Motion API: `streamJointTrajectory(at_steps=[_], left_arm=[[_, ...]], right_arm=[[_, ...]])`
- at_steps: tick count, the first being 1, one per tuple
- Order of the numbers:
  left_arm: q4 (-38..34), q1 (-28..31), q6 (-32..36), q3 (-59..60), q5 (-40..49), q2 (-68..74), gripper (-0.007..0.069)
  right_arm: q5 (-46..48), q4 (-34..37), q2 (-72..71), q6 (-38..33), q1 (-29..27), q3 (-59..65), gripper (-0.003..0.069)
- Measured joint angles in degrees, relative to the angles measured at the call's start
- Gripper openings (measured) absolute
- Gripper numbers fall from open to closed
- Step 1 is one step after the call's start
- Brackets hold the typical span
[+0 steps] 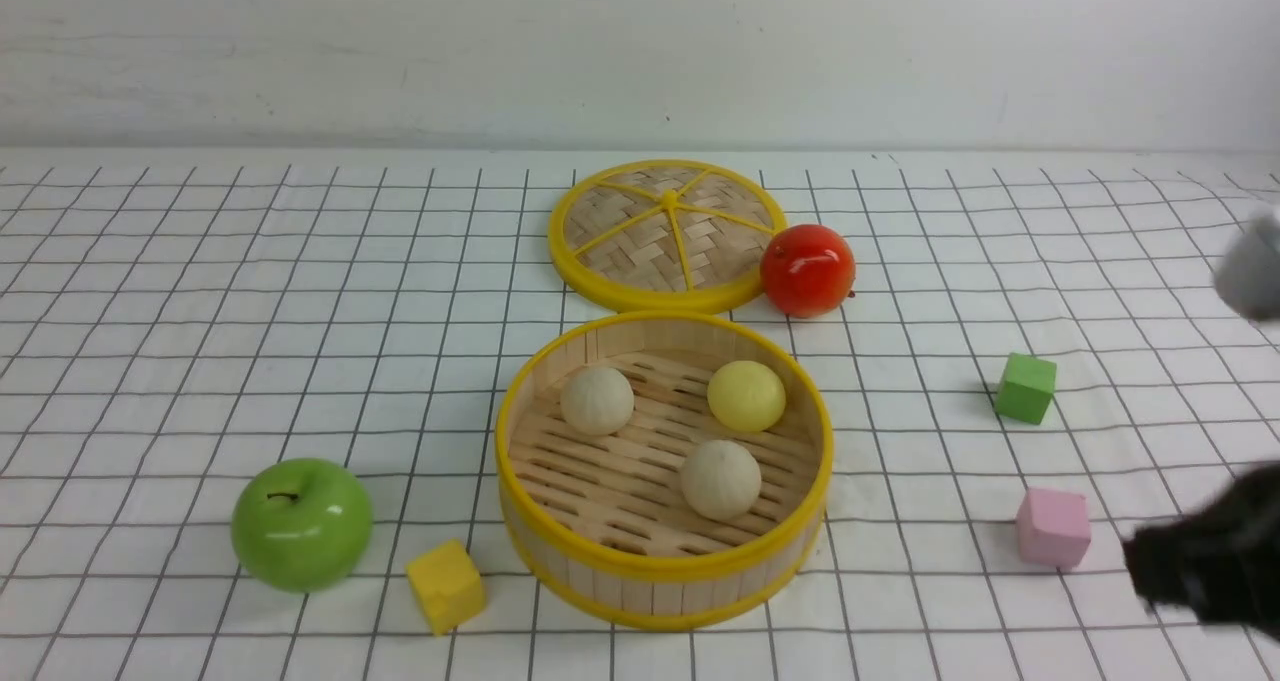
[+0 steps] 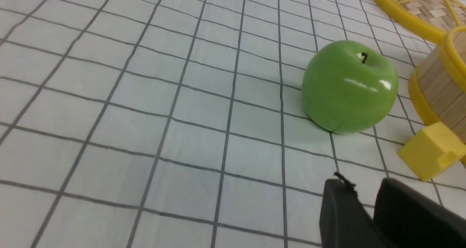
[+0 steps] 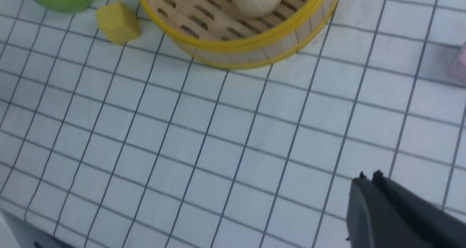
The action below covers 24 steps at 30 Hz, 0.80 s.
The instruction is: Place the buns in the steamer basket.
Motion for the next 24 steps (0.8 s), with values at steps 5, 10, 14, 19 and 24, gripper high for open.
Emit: streamJointTrajectory(at_steps=[5,10,14,19,24], left_arm=[[0.0,0.0,0.0,0.0,0.0,0.0,0.0141],[0.0,0.0,0.0,0.0,0.0,0.0,0.0143],[0.0,0.0,0.0,0.0,0.0,0.0,0.0143],[0.0,0.0,0.0,0.0,0.0,0.0,0.0143],[0.0,0.0,0.0,0.0,0.0,0.0,0.0143]], right_arm=[[-1.3,1.9,-14.7,-3.1,0.0,12.3,-0.0020],[-1.9,3.1,-22.2,-2.9,0.0,17.0,-0.0020],[-0.9,4.2,-25.2,-1.1,0.0,17.6,-0.0017],[2.8,4.3,-26.0,-0.4,0.0,17.6,-0.0017],[5.5,4.4,-26.0,-0.3,0.0,17.6,-0.0015]])
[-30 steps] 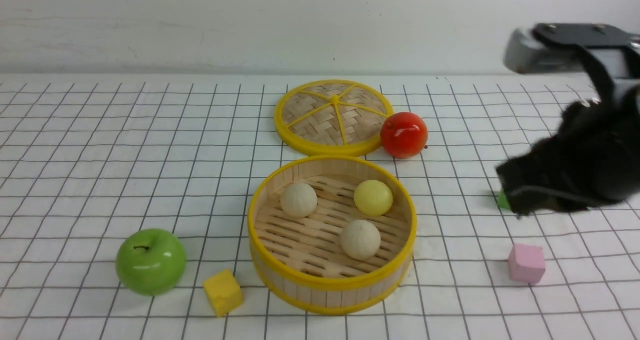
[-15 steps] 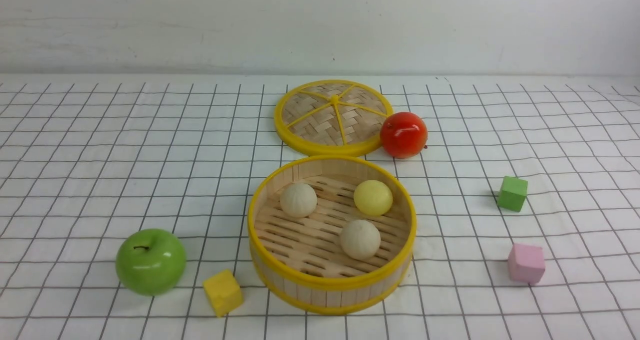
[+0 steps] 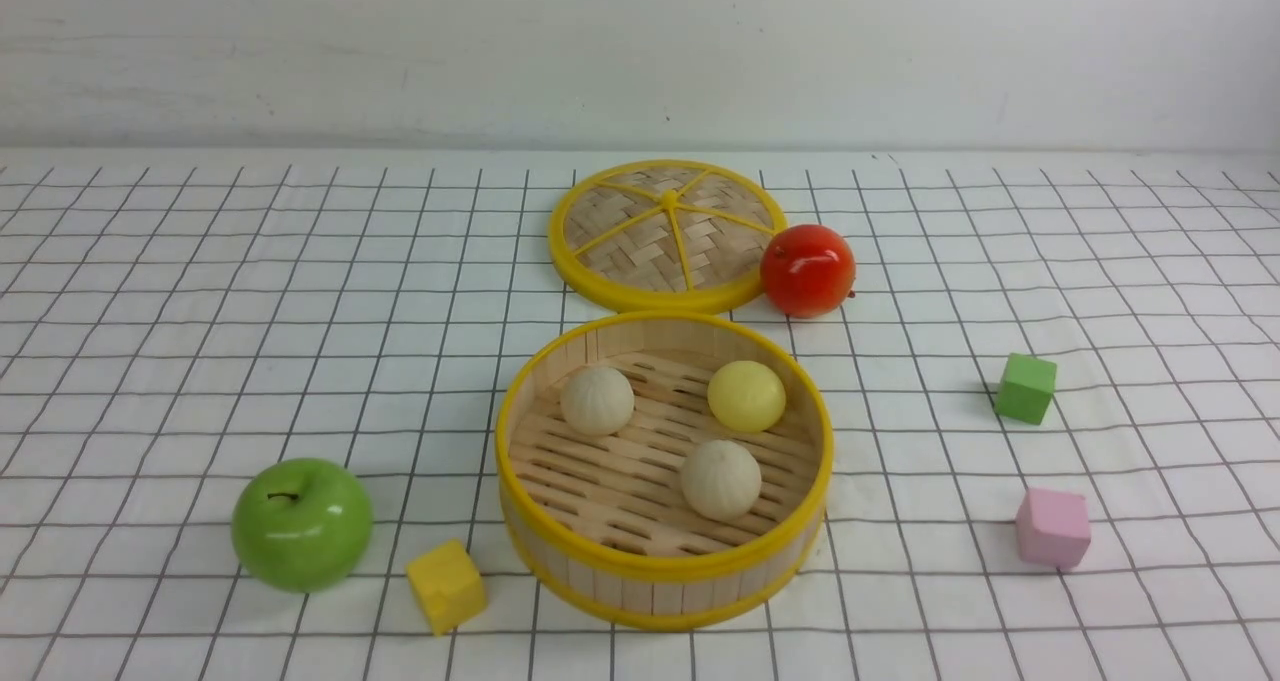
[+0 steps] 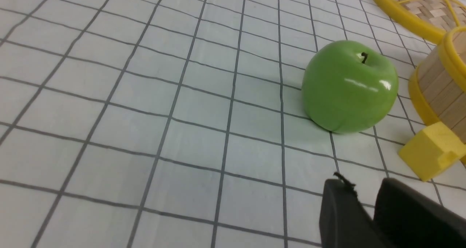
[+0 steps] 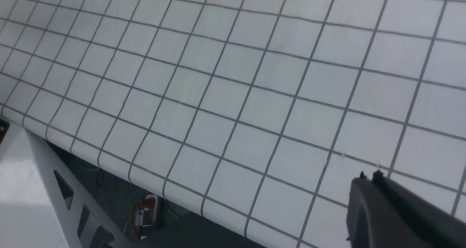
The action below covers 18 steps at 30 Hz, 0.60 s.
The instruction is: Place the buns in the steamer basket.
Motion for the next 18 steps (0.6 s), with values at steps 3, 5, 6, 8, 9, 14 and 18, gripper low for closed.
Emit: streamJointTrajectory(at_steps=[3,5,6,8,9,14,18], left_arm=[[0.0,0.0,0.0,0.0,0.0,0.0,0.0143],[0.0,0.0,0.0,0.0,0.0,0.0,0.0143],[0.0,0.0,0.0,0.0,0.0,0.0,0.0143],[0.0,0.0,0.0,0.0,0.0,0.0,0.0143],[0.0,0.0,0.0,0.0,0.0,0.0,0.0143],[0.0,0.0,0.0,0.0,0.0,0.0,0.0143],[0.2,0.0,0.0,0.0,0.0,0.0,0.0143]], right_arm=[[0.9,0.0,0.0,0.1,0.0,0.0,-0.0013],[1.5,0.0,0.0,0.1,0.0,0.0,-0.0012],[1.6,0.0,0.0,0.1,0.0,0.0,-0.0011],[1.6,-0.6,0.0,-0.2,0.0,0.0,-0.0010],[1.6,-1.1,0.0,-0.5,0.0,0.0,-0.0010],[1.2,-10.2,-4.2,-2.7,-6.1,0.0,-0.0006],[1.2,-10.9,-8.2,-2.9,-17.2,0.0,-0.0002]])
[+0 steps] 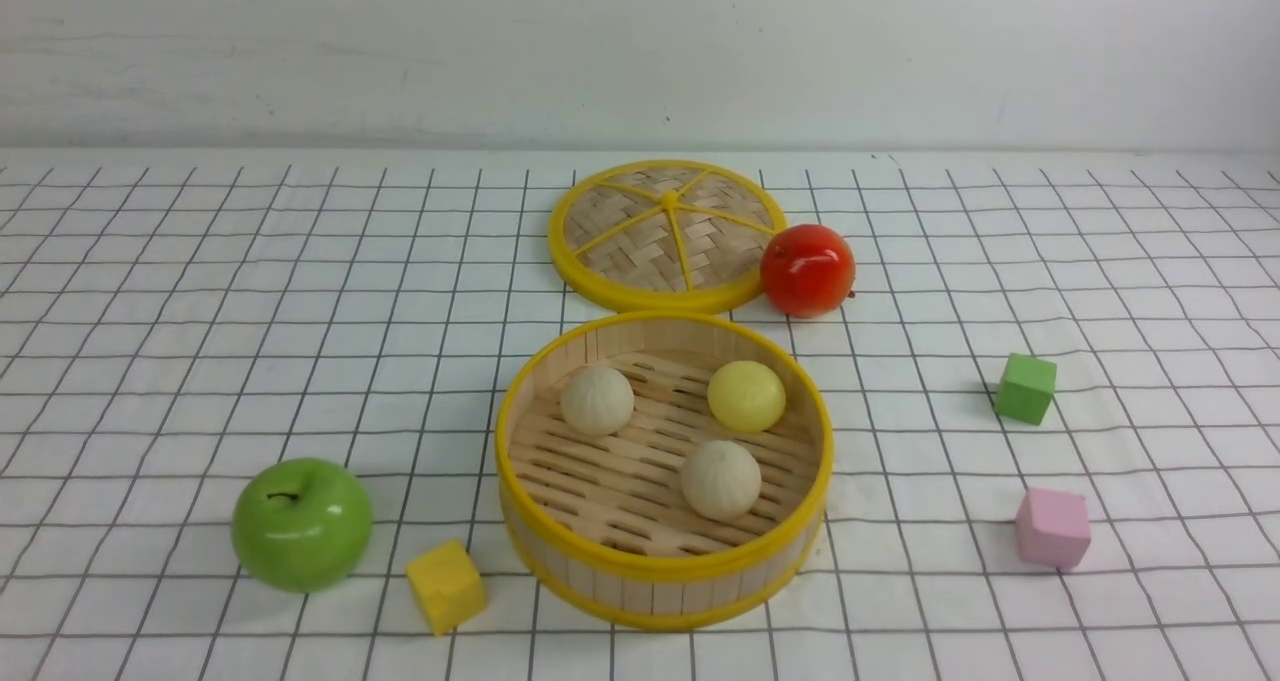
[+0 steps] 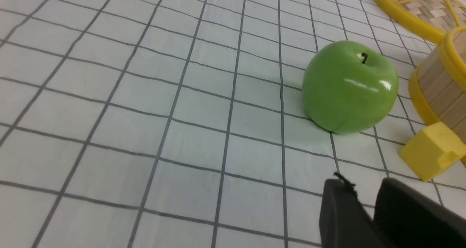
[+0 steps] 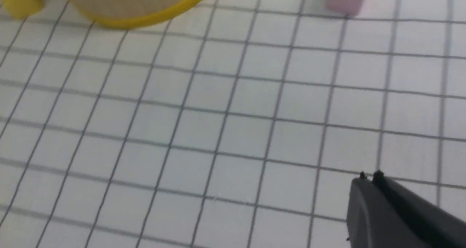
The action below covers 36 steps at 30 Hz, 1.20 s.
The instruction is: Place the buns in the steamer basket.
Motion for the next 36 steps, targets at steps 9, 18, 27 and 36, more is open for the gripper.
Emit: streamJointTrajectory(at_steps=[9,18,27,36], left_arm=[[0.1,0.0,0.0,0.0,0.0,0.0,0.0143],[0.1,0.0,0.0,0.0,0.0,0.0,0.0144],[0.1,0.0,0.0,0.0,0.0,0.0,0.0152],[0.1,0.0,0.0,0.0,0.0,0.0,0.0163]], right_arm=[[-18.7,-8.0,-12.5,-0.6,-15.4,6.0,0.0004],[-33.5,-11.4,-13.6,-0.7,-15.9,27.0,0.0015],[-37.9,-11.6,-13.6,-0.7,-15.9,30.0,0.0026],[-38.1,-11.6,-13.6,-0.7,-15.9,30.0,0.0035]])
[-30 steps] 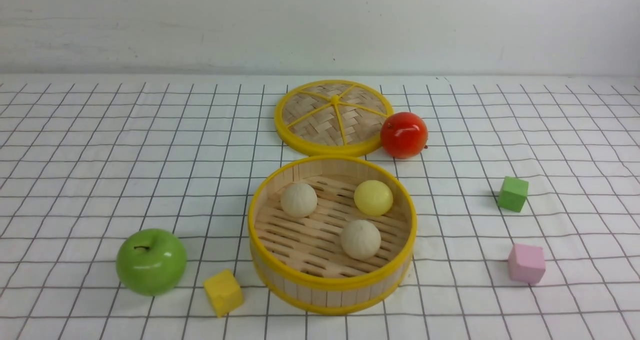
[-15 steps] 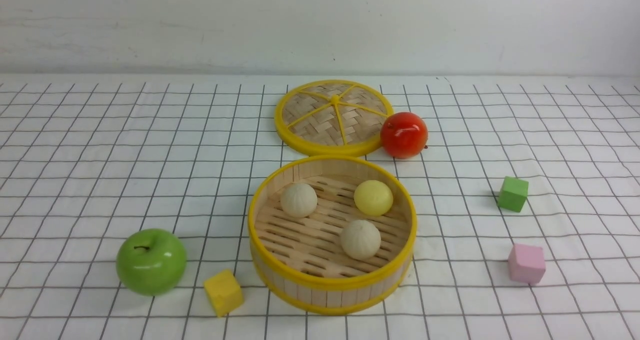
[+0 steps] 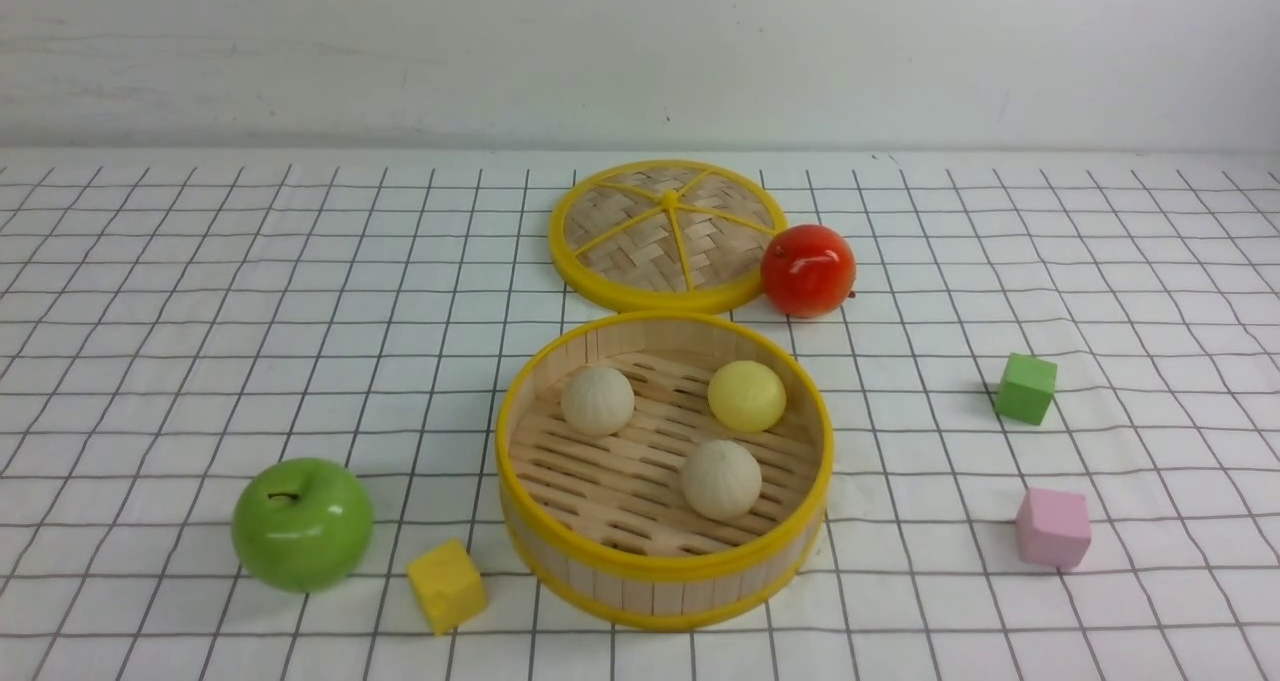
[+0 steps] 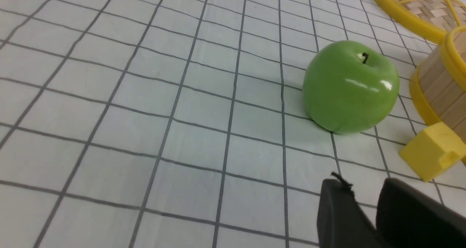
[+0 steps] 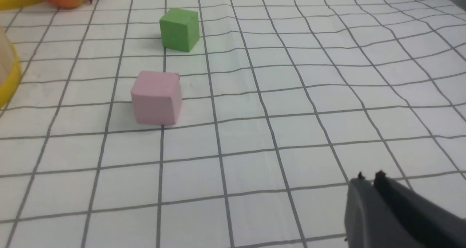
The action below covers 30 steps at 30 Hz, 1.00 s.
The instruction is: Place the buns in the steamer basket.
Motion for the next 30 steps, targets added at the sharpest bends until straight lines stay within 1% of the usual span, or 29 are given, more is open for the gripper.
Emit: streamJointTrajectory(at_steps=[30], left_arm=[[0.0,0.0,0.0,0.0,0.0,0.0,0.0183]], right_arm=[[-0.1,0.0,0.0,0.0,0.0,0.0,0.0039]])
